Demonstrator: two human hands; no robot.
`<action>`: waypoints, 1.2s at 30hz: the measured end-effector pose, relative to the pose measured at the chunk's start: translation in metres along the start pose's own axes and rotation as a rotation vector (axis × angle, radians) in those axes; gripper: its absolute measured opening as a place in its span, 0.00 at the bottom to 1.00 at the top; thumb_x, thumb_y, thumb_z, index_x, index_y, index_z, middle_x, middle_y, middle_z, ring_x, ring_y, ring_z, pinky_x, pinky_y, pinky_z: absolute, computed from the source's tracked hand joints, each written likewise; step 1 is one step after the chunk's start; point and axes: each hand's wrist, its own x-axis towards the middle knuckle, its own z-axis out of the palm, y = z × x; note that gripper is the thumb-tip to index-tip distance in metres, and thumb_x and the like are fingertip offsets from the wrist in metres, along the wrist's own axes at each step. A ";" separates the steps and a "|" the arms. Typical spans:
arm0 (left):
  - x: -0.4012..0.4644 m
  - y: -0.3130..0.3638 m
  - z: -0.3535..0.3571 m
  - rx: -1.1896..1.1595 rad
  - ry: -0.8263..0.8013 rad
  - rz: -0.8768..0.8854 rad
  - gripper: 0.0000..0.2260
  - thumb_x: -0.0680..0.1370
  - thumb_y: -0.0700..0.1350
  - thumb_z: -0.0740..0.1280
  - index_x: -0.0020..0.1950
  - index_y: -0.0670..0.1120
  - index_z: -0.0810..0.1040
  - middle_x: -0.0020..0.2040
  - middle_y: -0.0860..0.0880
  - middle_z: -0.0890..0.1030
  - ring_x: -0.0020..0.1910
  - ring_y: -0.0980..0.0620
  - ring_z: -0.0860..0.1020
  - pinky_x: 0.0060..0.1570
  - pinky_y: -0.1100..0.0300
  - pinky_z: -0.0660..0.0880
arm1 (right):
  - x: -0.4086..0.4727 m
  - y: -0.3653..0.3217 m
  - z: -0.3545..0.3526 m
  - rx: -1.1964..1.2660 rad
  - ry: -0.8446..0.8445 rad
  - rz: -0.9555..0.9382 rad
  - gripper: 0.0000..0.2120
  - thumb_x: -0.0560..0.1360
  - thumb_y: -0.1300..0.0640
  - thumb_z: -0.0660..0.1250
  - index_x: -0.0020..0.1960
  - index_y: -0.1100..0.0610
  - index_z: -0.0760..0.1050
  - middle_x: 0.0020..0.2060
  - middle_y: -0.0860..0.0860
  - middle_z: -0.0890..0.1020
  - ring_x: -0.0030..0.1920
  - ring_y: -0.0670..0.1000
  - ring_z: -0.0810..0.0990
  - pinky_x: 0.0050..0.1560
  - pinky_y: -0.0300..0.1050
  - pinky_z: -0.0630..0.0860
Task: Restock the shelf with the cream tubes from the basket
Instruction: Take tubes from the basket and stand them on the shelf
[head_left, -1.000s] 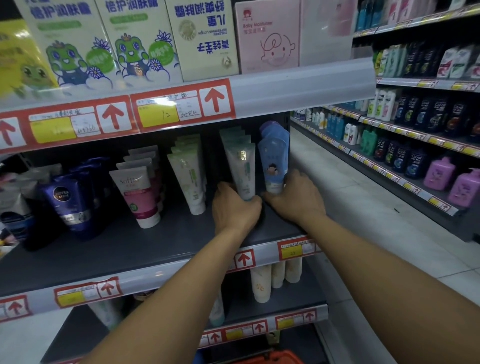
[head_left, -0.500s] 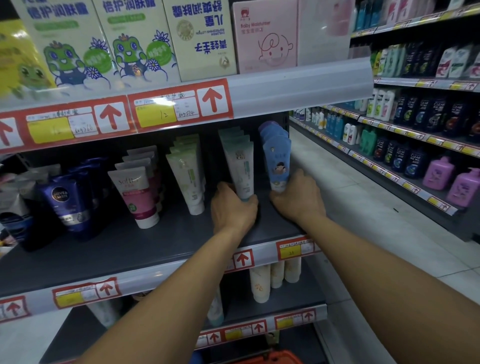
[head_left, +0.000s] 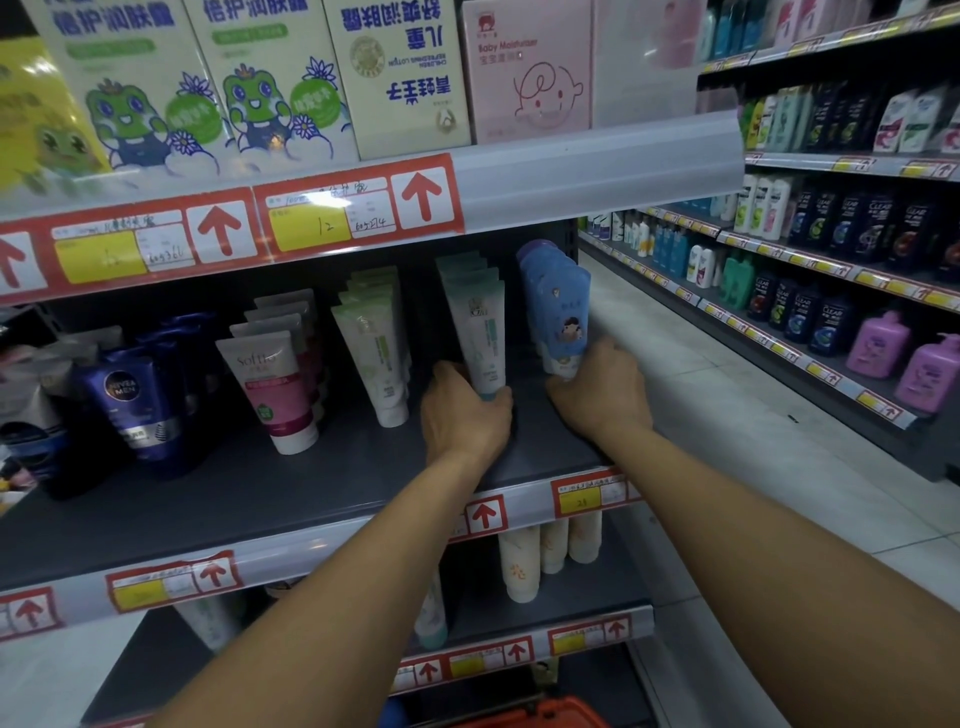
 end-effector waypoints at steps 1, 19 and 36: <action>0.000 0.000 0.000 -0.001 0.001 0.001 0.23 0.77 0.51 0.76 0.66 0.44 0.73 0.66 0.45 0.80 0.64 0.44 0.80 0.53 0.56 0.75 | 0.000 0.000 0.000 -0.002 0.002 -0.004 0.27 0.71 0.49 0.78 0.63 0.60 0.73 0.57 0.60 0.80 0.55 0.60 0.82 0.47 0.49 0.80; 0.001 -0.001 0.000 -0.001 0.004 -0.004 0.23 0.77 0.51 0.76 0.67 0.45 0.73 0.67 0.45 0.80 0.64 0.44 0.80 0.57 0.53 0.77 | 0.004 0.004 0.002 -0.024 -0.007 -0.027 0.26 0.72 0.51 0.77 0.64 0.61 0.73 0.59 0.60 0.80 0.57 0.60 0.81 0.49 0.52 0.80; 0.002 -0.001 0.000 0.004 0.016 -0.011 0.24 0.76 0.52 0.77 0.66 0.45 0.74 0.66 0.46 0.81 0.64 0.44 0.80 0.57 0.54 0.77 | 0.007 0.004 0.003 -0.058 -0.020 -0.007 0.23 0.75 0.50 0.75 0.64 0.61 0.74 0.59 0.60 0.79 0.56 0.59 0.81 0.45 0.47 0.75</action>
